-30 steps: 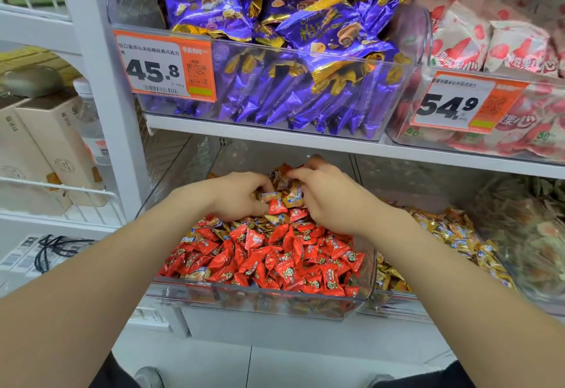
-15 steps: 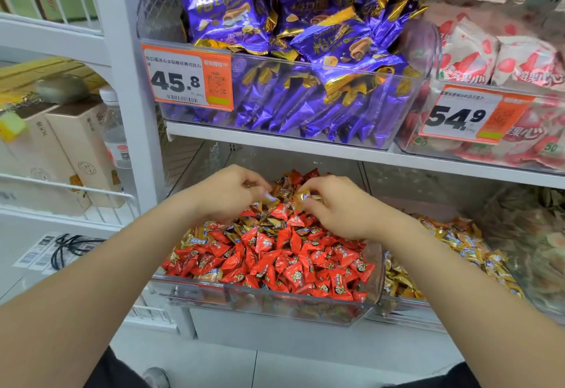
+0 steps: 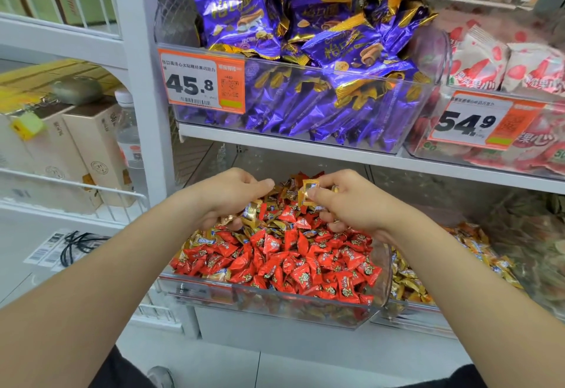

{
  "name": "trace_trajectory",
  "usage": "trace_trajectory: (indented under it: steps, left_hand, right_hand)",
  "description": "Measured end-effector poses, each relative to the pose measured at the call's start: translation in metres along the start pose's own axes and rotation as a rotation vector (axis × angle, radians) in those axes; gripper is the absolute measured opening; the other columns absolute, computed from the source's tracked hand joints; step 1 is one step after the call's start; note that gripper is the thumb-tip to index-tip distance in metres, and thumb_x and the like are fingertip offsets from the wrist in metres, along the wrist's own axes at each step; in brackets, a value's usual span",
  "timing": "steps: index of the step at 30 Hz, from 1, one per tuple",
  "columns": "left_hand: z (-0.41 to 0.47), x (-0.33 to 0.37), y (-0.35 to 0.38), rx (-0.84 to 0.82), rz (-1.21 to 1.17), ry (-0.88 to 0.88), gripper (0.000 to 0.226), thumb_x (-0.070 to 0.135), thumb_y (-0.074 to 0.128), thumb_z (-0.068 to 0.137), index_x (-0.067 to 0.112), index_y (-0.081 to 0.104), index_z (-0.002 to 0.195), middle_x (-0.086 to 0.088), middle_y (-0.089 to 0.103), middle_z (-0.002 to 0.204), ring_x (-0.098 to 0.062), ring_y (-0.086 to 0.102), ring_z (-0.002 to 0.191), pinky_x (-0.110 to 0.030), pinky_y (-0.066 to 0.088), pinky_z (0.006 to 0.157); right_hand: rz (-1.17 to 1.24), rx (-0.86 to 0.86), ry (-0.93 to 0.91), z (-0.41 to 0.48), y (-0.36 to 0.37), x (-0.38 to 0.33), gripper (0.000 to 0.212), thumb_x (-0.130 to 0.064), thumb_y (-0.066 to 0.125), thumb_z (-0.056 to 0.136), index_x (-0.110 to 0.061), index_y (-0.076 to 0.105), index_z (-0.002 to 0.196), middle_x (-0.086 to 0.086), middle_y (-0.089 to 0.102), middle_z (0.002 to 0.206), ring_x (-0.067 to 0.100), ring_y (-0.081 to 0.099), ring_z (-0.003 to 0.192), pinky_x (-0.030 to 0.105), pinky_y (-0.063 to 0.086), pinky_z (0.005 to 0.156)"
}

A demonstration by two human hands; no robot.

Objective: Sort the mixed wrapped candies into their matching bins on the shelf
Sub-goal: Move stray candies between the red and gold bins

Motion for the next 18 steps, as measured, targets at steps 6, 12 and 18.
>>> trace_trajectory:
  steps: [6,12,18]
  left_hand:
    - [-0.003,0.005,0.004,-0.096,0.006,0.009,0.02,0.025,0.072,0.099,0.008,0.063,0.101,-0.005,0.053,0.12,-0.016,0.055,0.065,-0.022,0.046,0.047]
    - [-0.003,0.003,0.0,-0.071,-0.018,0.064,0.017,0.007,0.075,0.093,0.014,0.075,0.108,-0.013,0.062,0.117,-0.024,0.056,0.083,-0.026,0.049,0.049]
    - [-0.011,0.005,-0.004,-0.122,-0.071,0.099,0.021,0.004,0.079,0.09,0.015,0.079,0.108,-0.018,0.077,0.097,-0.019,0.069,0.078,-0.023,0.045,0.043]
  right_hand:
    - [0.238,-0.005,0.169,0.002,0.002,0.002,0.024,-0.018,0.061,0.106,-0.004,0.067,0.125,0.007,0.058,0.099,0.01,0.047,0.05,0.02,0.029,0.036]
    - [0.444,-0.029,0.223,0.002,0.003,-0.007,0.045,-0.015,0.058,0.094,0.008,0.058,0.134,0.015,0.051,0.092,0.013,0.037,0.049,0.018,0.021,0.035]
    - [0.259,0.052,0.238,-0.001,-0.002,-0.006,0.038,-0.027,0.061,0.092,-0.004,0.071,0.12,0.009,0.05,0.093,0.014,0.045,0.049,0.019,0.027,0.038]
Point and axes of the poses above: each hand's wrist, its own z-axis towards the middle knuckle, its own y-axis out of the palm, x = y × z, the point moved 1 cm from there along z, towards the middle knuckle
